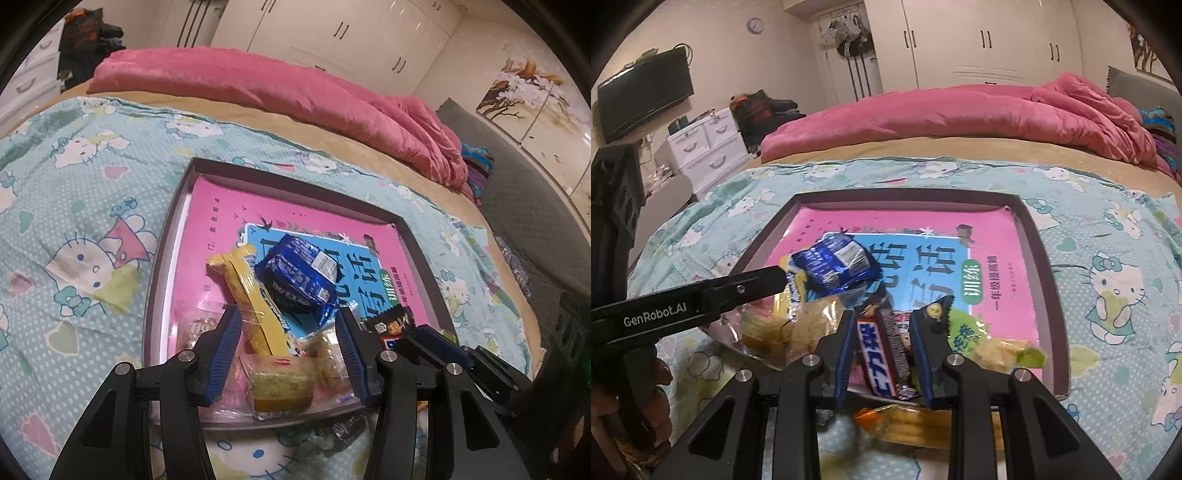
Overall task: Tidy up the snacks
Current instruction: 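Open the left tool to drop the biscuit pack in the tray while the right tool releases the chocolate bar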
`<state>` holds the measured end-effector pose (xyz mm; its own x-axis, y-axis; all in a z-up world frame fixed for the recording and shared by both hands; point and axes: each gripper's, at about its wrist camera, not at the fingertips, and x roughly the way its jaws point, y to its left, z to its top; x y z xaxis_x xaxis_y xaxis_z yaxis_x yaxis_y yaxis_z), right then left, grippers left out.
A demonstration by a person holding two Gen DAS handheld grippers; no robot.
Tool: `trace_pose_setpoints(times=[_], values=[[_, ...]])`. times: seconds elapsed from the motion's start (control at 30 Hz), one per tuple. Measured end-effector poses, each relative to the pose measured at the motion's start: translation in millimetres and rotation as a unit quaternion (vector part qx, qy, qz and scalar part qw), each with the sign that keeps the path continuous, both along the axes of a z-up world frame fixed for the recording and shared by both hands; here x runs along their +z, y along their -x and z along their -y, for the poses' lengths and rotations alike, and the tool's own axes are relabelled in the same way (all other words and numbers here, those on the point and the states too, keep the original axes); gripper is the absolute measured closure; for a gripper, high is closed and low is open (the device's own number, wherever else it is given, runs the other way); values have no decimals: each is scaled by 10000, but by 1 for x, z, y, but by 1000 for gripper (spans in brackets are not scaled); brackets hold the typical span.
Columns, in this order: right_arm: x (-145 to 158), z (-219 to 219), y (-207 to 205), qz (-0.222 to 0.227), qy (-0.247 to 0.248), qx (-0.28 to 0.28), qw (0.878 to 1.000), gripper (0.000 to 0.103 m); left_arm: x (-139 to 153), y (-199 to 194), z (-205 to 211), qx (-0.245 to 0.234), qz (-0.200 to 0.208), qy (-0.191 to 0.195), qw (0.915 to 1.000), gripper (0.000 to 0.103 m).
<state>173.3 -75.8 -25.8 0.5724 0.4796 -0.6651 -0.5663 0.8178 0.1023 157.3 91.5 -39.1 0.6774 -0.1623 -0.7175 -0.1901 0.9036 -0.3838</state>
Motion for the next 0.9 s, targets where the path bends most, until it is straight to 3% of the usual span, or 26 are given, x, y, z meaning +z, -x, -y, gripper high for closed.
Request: trace_pose_setpoints(times=[0.47,0.73,0.9], values=[[0,-3,4,-66,-18,64,10000,73,0,-1,10,-176,-163,-199,9995,46],[4,-1,5,-41,-24,1,10000,72,2,2,10,-233,-142,-205,9994,34],[5,1,4,-53,-25,-53,10000,63,7,7,10,-276,-42,-167,9995,28]])
